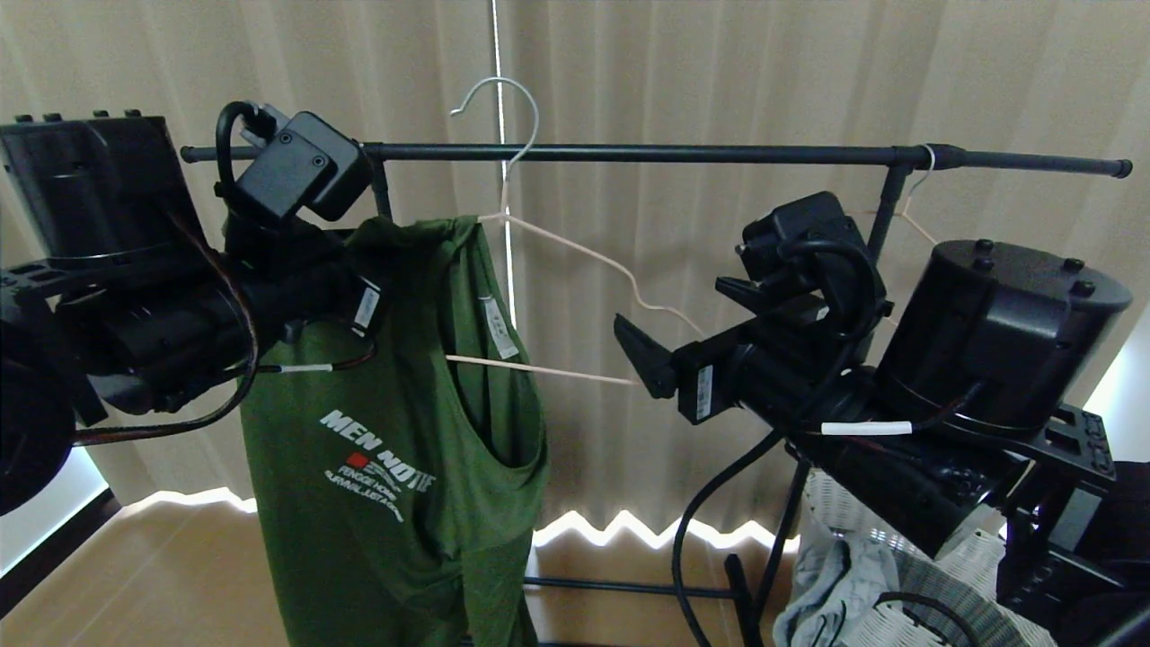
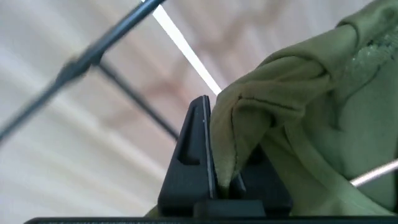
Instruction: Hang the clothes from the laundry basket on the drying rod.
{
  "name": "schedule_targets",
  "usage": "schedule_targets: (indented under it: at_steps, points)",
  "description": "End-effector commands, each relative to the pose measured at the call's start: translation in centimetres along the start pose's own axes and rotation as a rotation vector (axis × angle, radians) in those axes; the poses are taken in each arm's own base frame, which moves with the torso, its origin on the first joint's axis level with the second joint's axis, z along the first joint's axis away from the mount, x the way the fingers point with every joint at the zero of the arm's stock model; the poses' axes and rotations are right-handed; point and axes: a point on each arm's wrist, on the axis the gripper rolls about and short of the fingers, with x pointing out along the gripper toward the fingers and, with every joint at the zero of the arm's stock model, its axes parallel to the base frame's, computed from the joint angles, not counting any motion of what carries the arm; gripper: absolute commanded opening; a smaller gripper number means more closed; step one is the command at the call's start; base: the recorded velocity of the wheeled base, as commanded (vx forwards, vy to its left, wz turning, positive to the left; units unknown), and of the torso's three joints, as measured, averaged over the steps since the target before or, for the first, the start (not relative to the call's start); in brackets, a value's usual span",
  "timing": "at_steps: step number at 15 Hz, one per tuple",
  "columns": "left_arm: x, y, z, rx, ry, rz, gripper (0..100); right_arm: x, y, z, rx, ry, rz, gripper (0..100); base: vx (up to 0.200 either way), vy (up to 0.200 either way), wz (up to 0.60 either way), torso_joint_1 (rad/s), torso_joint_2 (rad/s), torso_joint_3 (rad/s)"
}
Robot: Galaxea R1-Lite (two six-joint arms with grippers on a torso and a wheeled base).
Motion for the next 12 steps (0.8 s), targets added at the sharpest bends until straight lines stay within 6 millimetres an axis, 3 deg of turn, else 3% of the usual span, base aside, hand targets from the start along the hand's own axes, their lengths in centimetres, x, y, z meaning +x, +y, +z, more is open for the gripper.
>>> schedule_targets:
  at_steps: [1,4,7,12]
  points:
    - [0.1,0.1,-0.2,-0.063,0.046,0.073,0,0.3,0.3,-1.1,-0.035,0.002,0.004,100,0.000,0.000,0.00,0.000,0.00,0.000]
    - [0.0,0.3,0.0,-0.193,0.043,0.102,0,0.4,0.8,-2.6,-0.057,0.040,0.016,100,0.000,0.000,0.00,0.000,0.00,0.000]
    - [0.1,0.4,0.0,-0.255,0.063,0.158,0,0.3,1.2,-2.5,-0.057,0.037,0.031,100,0.000,0.000,0.00,0.000,0.00,0.000]
    - [-1.0,-1.1,3.0,-0.411,-0.049,0.078,0,0.3,2.2,-3.2,-0.071,0.058,0.058,100,0.000,0.000,0.00,0.000,0.00,0.000]
